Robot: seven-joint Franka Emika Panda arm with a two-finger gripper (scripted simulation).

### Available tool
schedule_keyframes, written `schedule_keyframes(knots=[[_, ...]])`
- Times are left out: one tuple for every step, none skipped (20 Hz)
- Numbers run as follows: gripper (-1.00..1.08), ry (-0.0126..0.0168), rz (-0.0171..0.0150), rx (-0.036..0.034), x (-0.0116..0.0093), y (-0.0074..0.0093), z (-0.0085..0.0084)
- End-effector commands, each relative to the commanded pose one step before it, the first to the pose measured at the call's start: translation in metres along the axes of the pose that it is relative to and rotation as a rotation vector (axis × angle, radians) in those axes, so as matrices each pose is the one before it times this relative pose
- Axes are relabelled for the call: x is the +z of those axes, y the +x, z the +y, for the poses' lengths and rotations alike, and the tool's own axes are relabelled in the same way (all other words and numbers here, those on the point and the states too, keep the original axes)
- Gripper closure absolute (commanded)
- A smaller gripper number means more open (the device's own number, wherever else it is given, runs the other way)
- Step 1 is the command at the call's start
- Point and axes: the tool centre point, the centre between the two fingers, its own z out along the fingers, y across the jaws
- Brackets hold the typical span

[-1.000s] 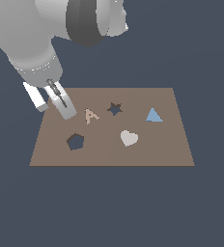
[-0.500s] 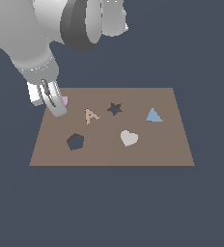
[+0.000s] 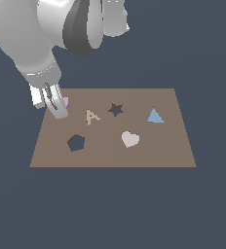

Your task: Insert a designated object into the corresponding slot on a board.

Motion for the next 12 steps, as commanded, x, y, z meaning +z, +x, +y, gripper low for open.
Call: schedule_keyframes(knots=[[-0.92, -0.00037, -0.00067, 0.00202, 0.00728, -0.00045, 0.0006], [-0.92, 0.00007, -0.00005, 0.00048, 0.00171, -0.00009, 0.00009], [-0.92, 0.00007, -0.00005, 0.00048, 0.00102, 0.00003, 0.00013], [-0.92, 0.0, 0.0, 0.0, 0.00034, -0.00006, -0.00002], [1.08, 0.0, 0.0, 0.0, 0.0, 0.0, 0.0], [1.08, 0.0, 0.0, 0.0, 0.0, 0.0, 0.0], [1.08, 0.0, 0.0, 0.0, 0.0, 0.0, 0.0], [1.08, 0.0, 0.0, 0.0, 0.0, 0.0, 0.0], [1.08, 0.0, 0.0, 0.0, 0.0, 0.0, 0.0], [1.08, 0.0, 0.0, 0.0, 0.0, 0.0, 0.0], [1.08, 0.0, 0.0, 0.0, 0.0, 0.0, 0.0], [1.08, 0.0, 0.0, 0.0, 0.0, 0.0, 0.0]])
